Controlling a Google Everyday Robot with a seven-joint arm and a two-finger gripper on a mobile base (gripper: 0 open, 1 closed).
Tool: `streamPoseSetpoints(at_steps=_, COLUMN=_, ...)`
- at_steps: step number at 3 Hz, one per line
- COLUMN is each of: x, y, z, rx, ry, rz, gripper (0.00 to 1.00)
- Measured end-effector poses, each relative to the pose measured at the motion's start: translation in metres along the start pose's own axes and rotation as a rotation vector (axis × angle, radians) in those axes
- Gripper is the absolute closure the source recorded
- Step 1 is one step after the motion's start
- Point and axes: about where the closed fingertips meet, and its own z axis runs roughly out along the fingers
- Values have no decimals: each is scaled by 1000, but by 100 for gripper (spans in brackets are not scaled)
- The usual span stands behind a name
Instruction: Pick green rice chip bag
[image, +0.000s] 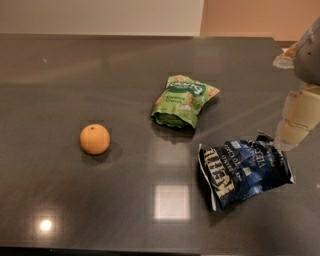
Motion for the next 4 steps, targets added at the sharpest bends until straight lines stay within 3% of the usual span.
streamPoseSetpoints(at_steps=2, x=-11, y=-12, z=6, rx=6, ry=-29, rz=-19, gripper=0)
streamPoseSetpoints(at_steps=4, x=-51, y=-41, z=41, rx=4, ry=-99, rz=-65, gripper=0)
